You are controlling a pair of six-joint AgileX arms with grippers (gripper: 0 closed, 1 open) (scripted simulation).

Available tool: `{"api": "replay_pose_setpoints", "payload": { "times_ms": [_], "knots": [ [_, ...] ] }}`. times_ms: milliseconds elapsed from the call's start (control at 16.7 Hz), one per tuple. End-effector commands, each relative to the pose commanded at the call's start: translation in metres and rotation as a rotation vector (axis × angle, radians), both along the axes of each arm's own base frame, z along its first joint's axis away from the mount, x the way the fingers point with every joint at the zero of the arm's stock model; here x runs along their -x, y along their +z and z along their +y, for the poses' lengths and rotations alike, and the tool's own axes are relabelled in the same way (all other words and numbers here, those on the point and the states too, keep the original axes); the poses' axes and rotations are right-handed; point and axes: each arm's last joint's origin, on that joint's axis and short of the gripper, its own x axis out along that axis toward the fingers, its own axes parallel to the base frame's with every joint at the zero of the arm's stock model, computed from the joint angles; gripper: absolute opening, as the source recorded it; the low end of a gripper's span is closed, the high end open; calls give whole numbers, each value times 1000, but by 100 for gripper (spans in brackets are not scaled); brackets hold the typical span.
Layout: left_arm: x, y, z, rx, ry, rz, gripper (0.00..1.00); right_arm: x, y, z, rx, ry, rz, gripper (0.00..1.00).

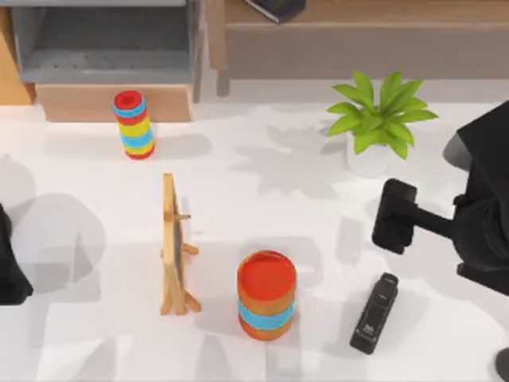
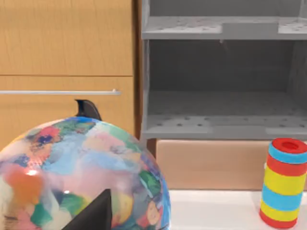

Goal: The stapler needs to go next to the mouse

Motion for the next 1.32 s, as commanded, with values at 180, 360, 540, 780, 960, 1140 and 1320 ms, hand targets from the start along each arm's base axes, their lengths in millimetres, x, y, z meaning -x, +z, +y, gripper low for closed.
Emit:
{"api": "replay_pose_setpoints", "payload": {
  "times_ms": [180,360,540,780,960,1140,1320],
  "knots": [
    [0,0,0,0,0,0,100,-24,-23,33,101,-92,215,100],
    [0,0,0,0,0,0,100,-40,-43,53,186,-171,347,100],
    [0,0,0,0,0,0,100,-47,-52,62,225,-212,402,100],
    [0,0,0,0,0,0,100,-48,-53,62,227,-215,405,100],
    [0,0,0,0,0,0,100,-48,-58,61,227,-219,406,100],
    [0,0,0,0,0,0,100,-48,-79,59,230,-221,407,100],
    [0,0,0,0,0,0,100,-47,-96,60,227,-219,405,100]
  ]
}}
